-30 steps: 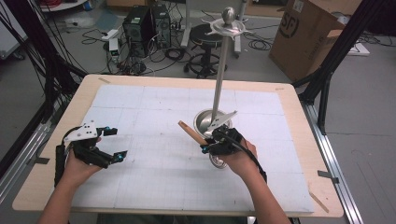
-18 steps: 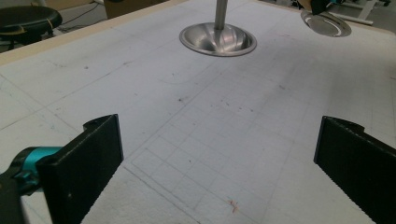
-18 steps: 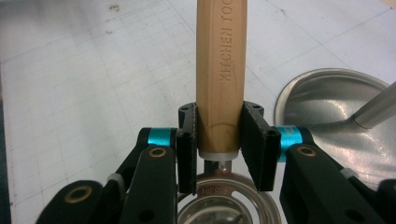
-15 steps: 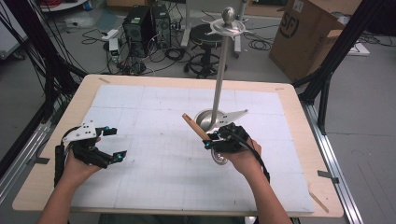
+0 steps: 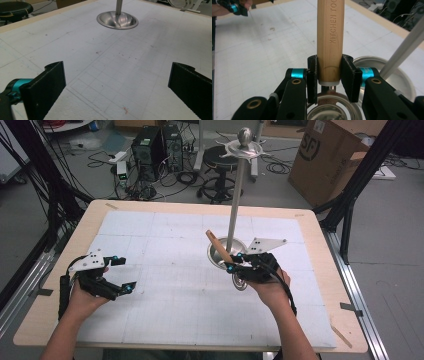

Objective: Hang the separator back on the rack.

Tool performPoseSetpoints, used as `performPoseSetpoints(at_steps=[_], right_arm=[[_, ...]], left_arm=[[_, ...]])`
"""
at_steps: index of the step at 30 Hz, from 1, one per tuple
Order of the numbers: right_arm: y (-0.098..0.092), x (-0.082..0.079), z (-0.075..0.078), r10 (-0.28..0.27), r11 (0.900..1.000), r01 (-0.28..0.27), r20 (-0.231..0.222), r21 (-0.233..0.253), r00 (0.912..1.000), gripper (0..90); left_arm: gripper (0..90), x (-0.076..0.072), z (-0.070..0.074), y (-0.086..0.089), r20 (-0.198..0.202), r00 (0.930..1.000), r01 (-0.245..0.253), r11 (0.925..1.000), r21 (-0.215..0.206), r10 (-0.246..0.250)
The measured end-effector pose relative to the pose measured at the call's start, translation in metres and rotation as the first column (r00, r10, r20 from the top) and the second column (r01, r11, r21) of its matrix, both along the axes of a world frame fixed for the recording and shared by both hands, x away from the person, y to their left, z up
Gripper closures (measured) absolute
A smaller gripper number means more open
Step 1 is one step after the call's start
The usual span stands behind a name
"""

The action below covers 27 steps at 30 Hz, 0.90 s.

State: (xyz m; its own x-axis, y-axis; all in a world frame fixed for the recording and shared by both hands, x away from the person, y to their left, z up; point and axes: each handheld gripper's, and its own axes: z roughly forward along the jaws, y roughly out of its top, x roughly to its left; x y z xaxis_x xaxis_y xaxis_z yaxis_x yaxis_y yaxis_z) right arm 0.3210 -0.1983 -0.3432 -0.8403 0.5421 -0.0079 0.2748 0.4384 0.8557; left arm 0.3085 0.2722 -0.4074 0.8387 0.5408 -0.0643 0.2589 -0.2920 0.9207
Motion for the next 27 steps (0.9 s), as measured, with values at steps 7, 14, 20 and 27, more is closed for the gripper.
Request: performPoseSetpoints(at_steps=[7, 14, 20, 27], right_arm=[[-0.006, -0.002, 0.010, -0.010, 1.000, 0.009, 0.053, 0.018, 0.9985, 68.9], [-0.013, -0.002, 0.020, -0.009, 0.999, 0.004, 0.098, 0.049, 0.9952, 68.9], [-0.017, -0.001, 0.028, -0.035, 0.996, 0.026, 0.111, 0.080, 0.9932, 68.8], [-0.026, 0.002, 0.039, -0.066, 0.990, 0.049, 0.126, 0.130, 0.9898, 68.7]], left_arm=[[1.9, 0.000, 0.000, 0.000, -0.002, 1.0000, -0.003, 1.0000, 0.000, 0.003], [1.9, 0.000, 0.000, 0.000, -0.001, 1.0000, -0.001, 1.0000, -0.001, 0.001], [1.9, -0.001, 0.000, 0.000, -0.004, 1.0000, 0.003, 1.0000, 0.003, -0.003], [1.8, -0.001, 0.000, 0.001, -0.002, 1.0000, 0.001, 1.0000, 0.000, -0.001]])
